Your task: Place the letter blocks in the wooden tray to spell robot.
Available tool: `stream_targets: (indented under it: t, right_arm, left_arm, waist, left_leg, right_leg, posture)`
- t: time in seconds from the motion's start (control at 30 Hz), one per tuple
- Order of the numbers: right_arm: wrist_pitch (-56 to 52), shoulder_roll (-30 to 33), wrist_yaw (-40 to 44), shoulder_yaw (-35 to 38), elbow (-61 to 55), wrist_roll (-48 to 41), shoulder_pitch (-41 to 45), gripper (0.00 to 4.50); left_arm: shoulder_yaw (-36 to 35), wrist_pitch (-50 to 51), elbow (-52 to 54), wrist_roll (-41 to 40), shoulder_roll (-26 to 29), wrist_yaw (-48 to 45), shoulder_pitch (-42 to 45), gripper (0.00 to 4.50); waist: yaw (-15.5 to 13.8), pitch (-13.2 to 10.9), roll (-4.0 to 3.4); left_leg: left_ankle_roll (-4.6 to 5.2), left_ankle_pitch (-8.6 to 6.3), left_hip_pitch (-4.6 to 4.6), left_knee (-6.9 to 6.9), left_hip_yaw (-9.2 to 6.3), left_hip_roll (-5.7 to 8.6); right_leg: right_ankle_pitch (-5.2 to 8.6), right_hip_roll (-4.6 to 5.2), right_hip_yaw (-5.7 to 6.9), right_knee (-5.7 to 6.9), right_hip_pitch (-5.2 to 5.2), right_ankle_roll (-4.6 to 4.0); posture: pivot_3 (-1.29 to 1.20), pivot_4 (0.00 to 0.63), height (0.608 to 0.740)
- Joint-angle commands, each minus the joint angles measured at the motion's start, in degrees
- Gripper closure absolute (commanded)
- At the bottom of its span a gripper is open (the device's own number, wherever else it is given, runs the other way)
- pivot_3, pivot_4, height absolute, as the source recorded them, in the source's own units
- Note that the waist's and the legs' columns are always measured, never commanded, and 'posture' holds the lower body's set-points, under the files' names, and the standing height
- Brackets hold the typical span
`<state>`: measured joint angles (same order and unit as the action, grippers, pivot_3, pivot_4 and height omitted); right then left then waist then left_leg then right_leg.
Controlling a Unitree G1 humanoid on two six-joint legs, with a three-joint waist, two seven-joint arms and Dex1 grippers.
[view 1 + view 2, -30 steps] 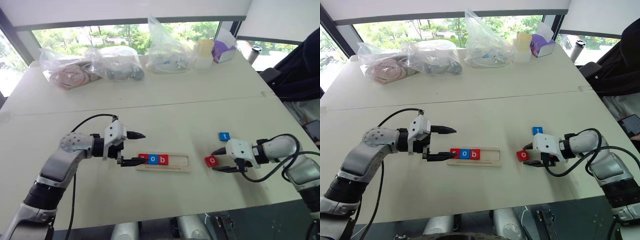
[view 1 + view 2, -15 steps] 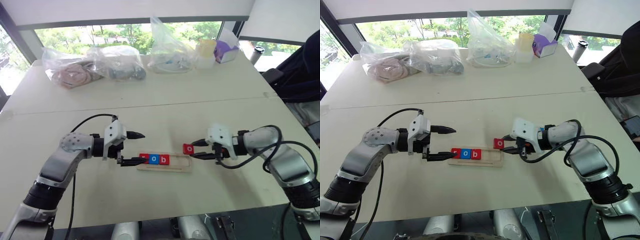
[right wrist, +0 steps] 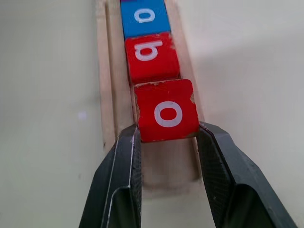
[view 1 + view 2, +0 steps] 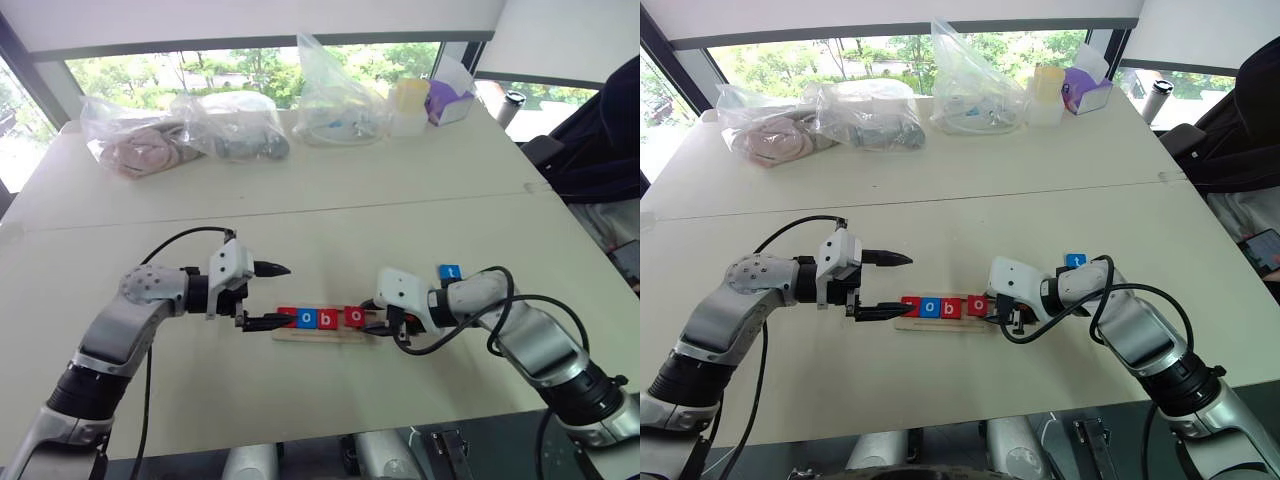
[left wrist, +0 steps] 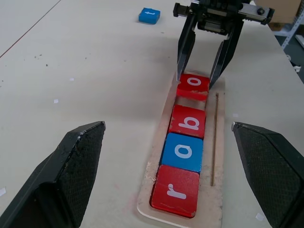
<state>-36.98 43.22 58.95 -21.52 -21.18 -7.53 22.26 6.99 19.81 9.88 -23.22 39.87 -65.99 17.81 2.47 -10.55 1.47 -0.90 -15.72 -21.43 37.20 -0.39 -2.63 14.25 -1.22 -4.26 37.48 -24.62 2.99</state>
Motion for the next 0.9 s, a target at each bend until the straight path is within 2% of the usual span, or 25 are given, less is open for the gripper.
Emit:
stream_targets:
  t: [0.03,0.9]
  right_arm:
    - [0.1,-0.9,-0.6,-0.1,-0.9,0.3,1.5,3.41]
    - [-0.5,1.0,0.1,-0.2,-2.4,0.1,1.7,3.41]
  left_arm:
    - [-1.6,0.1,2.1,-1.1,0.4,0.0,-0.2,0.0]
    - [-1.1,-0.4,1.5,-0.8,0.0,-0.3,0.3,0.0]
  waist:
    - [0.0,0.0,0.0]
    - [0.0,0.0,0.0]
  left_leg:
    - [0.0,0.0,0.0,0.0,0.0,0.0]
    - [0.0,0.0,0.0,0.0,0.0,0.0]
  right_leg:
    - [0.0,0.0,0.0,0.0,0.0,0.0]
    - [0.01,0.0,0.0,0.0,-0.01,0.0]
  posture:
    - [0.0,0.15,0.74]
    - [0.0,0.15,0.74]
